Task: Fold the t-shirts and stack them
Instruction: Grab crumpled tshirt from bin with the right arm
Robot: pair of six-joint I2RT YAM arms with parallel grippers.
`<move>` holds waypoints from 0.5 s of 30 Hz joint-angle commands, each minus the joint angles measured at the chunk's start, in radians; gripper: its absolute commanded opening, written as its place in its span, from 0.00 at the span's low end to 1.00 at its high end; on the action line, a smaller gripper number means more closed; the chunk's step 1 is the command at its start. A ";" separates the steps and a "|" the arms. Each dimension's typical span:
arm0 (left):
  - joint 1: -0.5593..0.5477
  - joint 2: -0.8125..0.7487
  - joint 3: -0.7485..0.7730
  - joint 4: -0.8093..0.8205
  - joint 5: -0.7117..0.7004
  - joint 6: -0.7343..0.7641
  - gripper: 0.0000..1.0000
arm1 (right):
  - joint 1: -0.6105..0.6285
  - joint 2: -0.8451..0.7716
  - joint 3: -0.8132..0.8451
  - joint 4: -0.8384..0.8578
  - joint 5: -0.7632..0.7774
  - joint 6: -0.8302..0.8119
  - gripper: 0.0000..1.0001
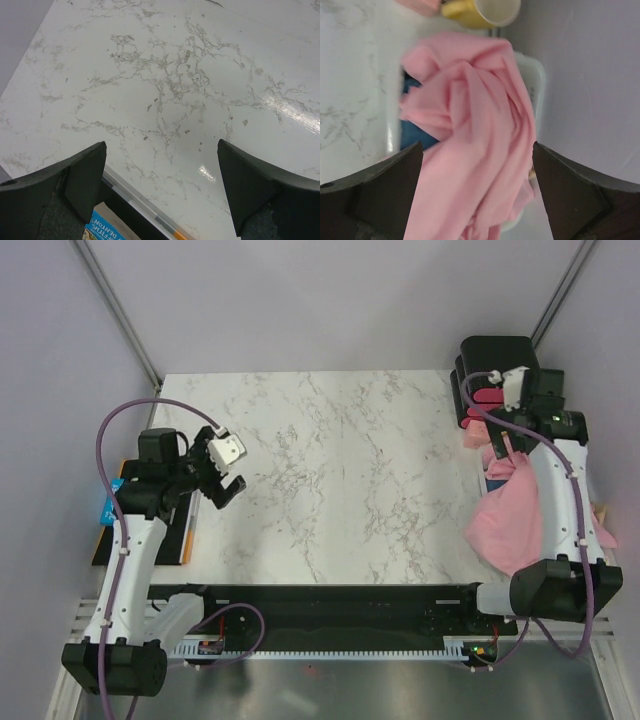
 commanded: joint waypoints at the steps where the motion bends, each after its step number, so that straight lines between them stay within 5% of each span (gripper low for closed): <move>1: -0.011 0.057 0.103 -0.149 0.109 0.126 1.00 | -0.204 -0.045 -0.060 -0.048 -0.123 0.002 0.98; 5: -0.032 0.109 0.172 -0.181 0.127 0.135 1.00 | -0.395 -0.039 -0.145 -0.051 -0.264 -0.009 0.93; 10: -0.072 0.145 0.209 -0.183 0.120 0.135 0.99 | -0.465 -0.051 -0.218 -0.047 -0.376 -0.033 0.88; 15: -0.107 0.180 0.232 -0.183 0.111 0.128 0.99 | -0.466 -0.013 -0.254 -0.033 -0.459 -0.021 0.67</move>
